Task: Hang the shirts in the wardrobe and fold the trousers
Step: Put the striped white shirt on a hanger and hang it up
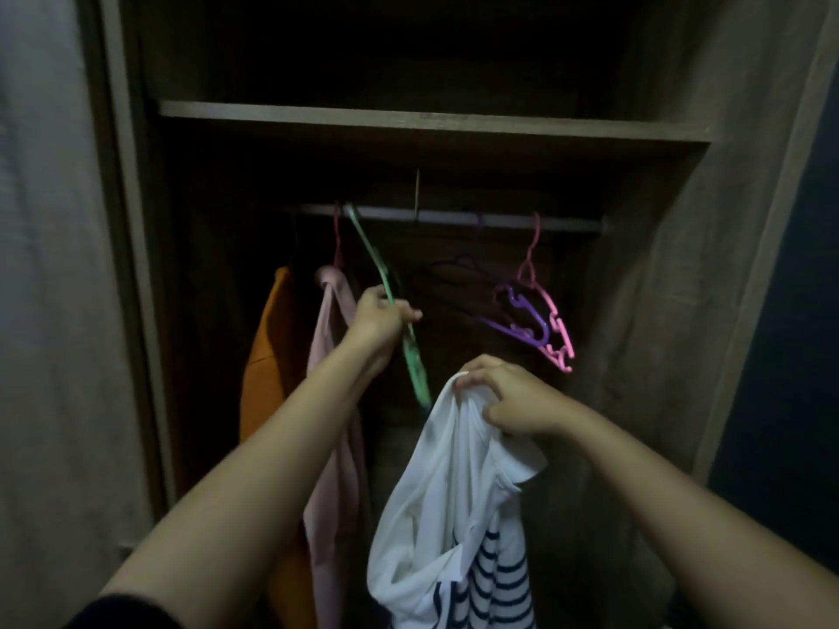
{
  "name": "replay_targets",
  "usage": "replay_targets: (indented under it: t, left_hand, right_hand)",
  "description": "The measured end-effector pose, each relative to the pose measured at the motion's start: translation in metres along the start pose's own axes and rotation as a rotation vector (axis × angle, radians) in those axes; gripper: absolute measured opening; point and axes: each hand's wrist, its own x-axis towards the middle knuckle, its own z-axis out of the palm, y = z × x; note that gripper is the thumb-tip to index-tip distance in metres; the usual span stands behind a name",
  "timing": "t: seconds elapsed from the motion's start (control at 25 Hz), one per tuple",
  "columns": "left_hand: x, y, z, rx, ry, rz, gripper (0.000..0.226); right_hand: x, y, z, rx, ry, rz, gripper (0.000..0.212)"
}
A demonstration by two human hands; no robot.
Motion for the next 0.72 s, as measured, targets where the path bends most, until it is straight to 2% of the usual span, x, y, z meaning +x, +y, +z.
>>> replay_targets:
  t: [0.08,0.16,0.24,0.32,0.48,0.6,0.72]
  left_hand:
    - [-0.052,-0.011,-0.033,0.105,0.002,0.011,0.035]
    - [-0.104,-0.014,-0.073,0.285,0.086,0.061,0.025]
    - [-0.140,-0.005,-0.114,0.469,0.191,0.225,0.014]
    - [-0.157,0.005,-0.158,0.603,0.197,0.338,0.010]
    - [-0.176,0.011,-0.240,0.536,0.053,0.271,0.029]
    - [-0.198,0.009,-0.282,0.461,-0.048,0.202,0.029]
    - [-0.207,0.010,-0.294,0.439,-0.094,0.191,0.027]
  right_hand:
    - [-0.003,-0.009,0.015,0.019,0.002,0.028,0.057]
    - [-0.005,-0.023,0.029,0.020,0.008,0.033,0.056]
    - [-0.002,-0.039,0.039,-0.006,0.028,0.029,0.056]
    - [0.004,-0.053,0.043,-0.027,0.071,0.038,0.057]
    - [0.012,-0.073,0.042,-0.044,0.178,0.106,0.055]
    - [0.010,-0.093,0.042,0.000,0.232,0.129,0.045]
    - [0.003,-0.107,0.045,0.065,0.250,0.136,0.048]
